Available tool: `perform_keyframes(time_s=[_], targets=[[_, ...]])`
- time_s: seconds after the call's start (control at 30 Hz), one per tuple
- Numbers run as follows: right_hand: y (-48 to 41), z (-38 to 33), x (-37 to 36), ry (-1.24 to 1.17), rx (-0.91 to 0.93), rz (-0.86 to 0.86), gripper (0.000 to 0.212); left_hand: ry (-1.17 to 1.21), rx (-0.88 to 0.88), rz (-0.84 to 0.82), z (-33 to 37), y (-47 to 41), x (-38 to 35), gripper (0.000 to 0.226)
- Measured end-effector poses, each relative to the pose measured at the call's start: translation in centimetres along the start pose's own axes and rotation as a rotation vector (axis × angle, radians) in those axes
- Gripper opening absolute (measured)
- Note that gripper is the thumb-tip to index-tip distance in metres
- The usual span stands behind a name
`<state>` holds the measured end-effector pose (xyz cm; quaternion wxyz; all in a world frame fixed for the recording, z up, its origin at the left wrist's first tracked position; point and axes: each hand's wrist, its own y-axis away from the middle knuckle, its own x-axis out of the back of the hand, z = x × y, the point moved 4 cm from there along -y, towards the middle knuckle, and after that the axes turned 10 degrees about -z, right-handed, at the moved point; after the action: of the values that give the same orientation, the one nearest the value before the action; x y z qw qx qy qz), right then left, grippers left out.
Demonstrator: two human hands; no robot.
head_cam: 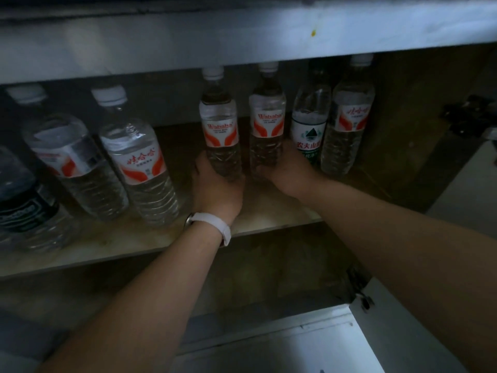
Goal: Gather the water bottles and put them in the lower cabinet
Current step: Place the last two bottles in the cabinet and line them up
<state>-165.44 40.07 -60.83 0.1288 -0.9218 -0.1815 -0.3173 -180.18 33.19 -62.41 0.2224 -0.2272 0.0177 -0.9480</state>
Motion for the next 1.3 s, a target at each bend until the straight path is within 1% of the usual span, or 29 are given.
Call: perform_keyframes(time_s=[0.07,0.1,0.17,0.23,0.3,0.37,0.47,0.53,0.6,0.67,0.7,0.77,0.8,0.83,0.9,1.03,1.1,1.13,1.2,1.3], targets=[[0.7,-0.4,0.2,0.005,-0.013,0.053,0.038,0.048,-0.013,-0.061,0.0,1.5,0.5,0.061],[1.1,-0.6,0.4,-0.004,-0.049,0.091,0.034,0.095,-0.011,-0.104,0.0,2.5,0.8,0.059],[2.1,-0.8,0.7,-0.047,-0.108,0.176,0.019,0.141,-0.042,-0.164,-0.2,4.8,1.9,0.063],[3.3,-1.3,0.6,-0.102,-0.106,0.232,0.02,0.096,-0.086,-0.162,-0.2,7.1,3.5,0.061],[4.2,-2.3,0.0,-0.124,-0.081,0.252,0.018,0.078,-0.124,-0.115,-0.4,8.8,5.6,0.046],[4.9,-3.5,-1.2,-0.162,-0.062,0.192,0.018,0.128,-0.181,-0.023,-0.8,9.9,8.2,0.031],[5.7,-5.9,-3.6,-0.137,0.005,0.043,0.022,0.173,-0.238,0.166,-2.1,10.1,12.3,0.022],[5.9,-7.7,-5.4,-0.115,0.048,-0.025,0.031,0.166,-0.224,0.292,-3.4,9.0,14.8,0.019],[5.9,-9.5,-7.4,-0.106,0.069,-0.108,0.048,0.153,-0.197,0.374,-4.7,7.5,16.8,0.028],[5.8,-11.0,-9.1,-0.107,0.085,-0.175,0.063,0.145,-0.173,0.348,-5.9,5.9,17.8,0.041],[5.9,-11.8,-9.7,-0.116,0.089,-0.204,0.06,0.132,-0.164,0.323,-6.4,5.3,18.0,0.05],[5.7,-12.9,-10.8,-0.142,0.1,-0.251,0.036,0.112,-0.167,0.287,-6.7,4.5,17.9,0.067],[5.5,-13.2,-11.2,-0.144,0.108,-0.255,0.037,0.106,-0.178,0.277,-6.7,4.1,17.8,0.072],[5.4,-13.8,-11.6,-0.145,0.119,-0.245,0.042,0.105,-0.182,0.278,-6.6,3.8,17.6,0.074],[4.9,-14.2,-12.3,-0.155,0.099,-0.22,0.043,0.116,-0.166,0.293,-6.7,2.9,17.5,0.077],[3.9,-13.7,-13.7,-0.171,0.016,-0.189,0.039,0.02,-0.031,0.333,-7.6,0.8,17.1,0.077],[3.7,-13.5,-14.3,-0.143,-0.005,-0.144,0.06,-0.013,0.028,0.349,-7.7,0.5,17.0,0.078],[3.6,-13.3,-14.5,-0.134,-0.006,-0.112,0.066,-0.04,0.056,0.354,-7.7,0.3,17.0,0.079],[3.5,-13.1,-14.6,-0.115,-0.004,-0.05,0.065,-0.088,0.073,0.355,-7.7,0.0,17.1,0.081],[2.8,-12.6,-14.4,-0.085,-0.023,0.026,0.059,-0.087,0.057,0.32,-8.0,-0.6,17.3,0.086]])
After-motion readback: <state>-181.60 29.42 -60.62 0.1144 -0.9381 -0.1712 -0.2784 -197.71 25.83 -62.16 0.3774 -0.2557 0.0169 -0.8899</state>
